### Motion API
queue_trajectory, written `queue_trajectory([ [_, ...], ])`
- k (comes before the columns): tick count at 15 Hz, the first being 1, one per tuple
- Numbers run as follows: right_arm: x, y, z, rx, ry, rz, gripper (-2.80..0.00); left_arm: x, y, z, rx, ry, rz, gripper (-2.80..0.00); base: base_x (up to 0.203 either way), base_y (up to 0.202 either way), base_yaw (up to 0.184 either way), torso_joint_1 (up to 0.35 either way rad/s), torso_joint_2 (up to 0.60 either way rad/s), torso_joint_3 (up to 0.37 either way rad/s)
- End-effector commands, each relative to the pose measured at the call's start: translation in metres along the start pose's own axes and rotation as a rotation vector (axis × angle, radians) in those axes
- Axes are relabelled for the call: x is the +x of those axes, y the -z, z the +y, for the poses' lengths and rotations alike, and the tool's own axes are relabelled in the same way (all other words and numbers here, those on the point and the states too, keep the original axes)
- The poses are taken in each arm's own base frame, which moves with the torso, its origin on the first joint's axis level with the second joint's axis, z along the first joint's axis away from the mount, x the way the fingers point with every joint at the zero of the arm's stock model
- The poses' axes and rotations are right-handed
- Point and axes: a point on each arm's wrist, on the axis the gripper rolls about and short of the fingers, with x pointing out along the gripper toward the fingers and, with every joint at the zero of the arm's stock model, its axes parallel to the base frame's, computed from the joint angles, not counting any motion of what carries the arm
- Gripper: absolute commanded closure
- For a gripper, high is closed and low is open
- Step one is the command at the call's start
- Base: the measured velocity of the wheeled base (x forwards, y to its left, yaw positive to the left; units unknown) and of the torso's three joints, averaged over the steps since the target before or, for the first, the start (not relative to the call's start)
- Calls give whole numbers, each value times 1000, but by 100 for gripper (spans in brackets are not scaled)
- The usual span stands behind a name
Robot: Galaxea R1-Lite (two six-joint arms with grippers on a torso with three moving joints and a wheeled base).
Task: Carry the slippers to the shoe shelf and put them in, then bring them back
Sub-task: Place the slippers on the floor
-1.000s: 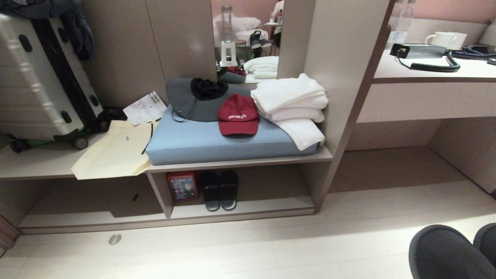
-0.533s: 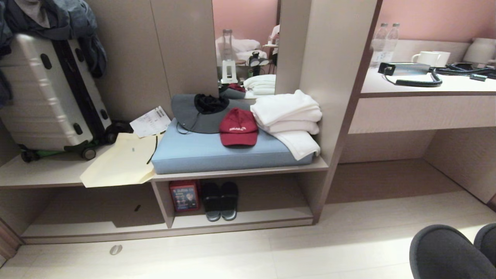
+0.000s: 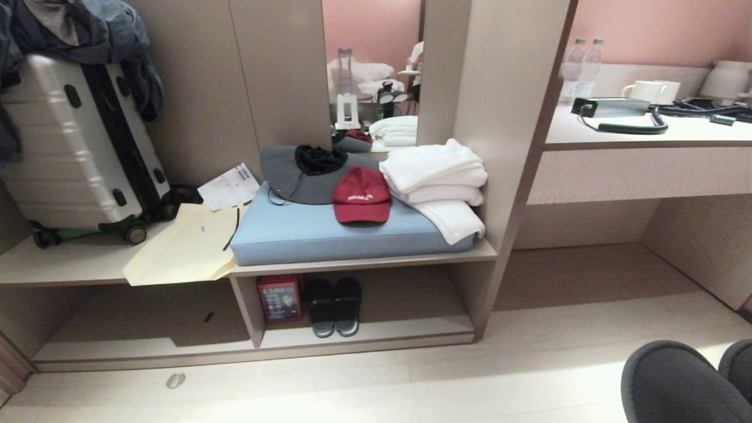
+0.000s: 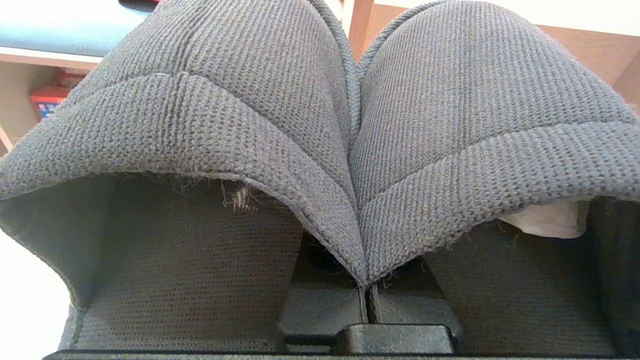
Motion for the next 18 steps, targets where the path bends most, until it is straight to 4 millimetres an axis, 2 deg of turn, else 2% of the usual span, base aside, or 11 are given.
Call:
queue_trajectory([
  [1, 0, 0, 0, -2, -3, 1, 0, 0, 0, 0, 2, 0, 2, 0, 0, 0, 0, 0, 0, 0],
  [4, 0, 0, 0, -5, -3, 1, 0, 0, 0, 0, 2, -1, 1, 0, 1, -62, 8, 3, 2, 3],
  [18, 0, 0, 0, -11, -4, -1, 0, 0, 0, 0, 2, -1, 2, 0, 0, -197, 2, 3, 3, 2],
])
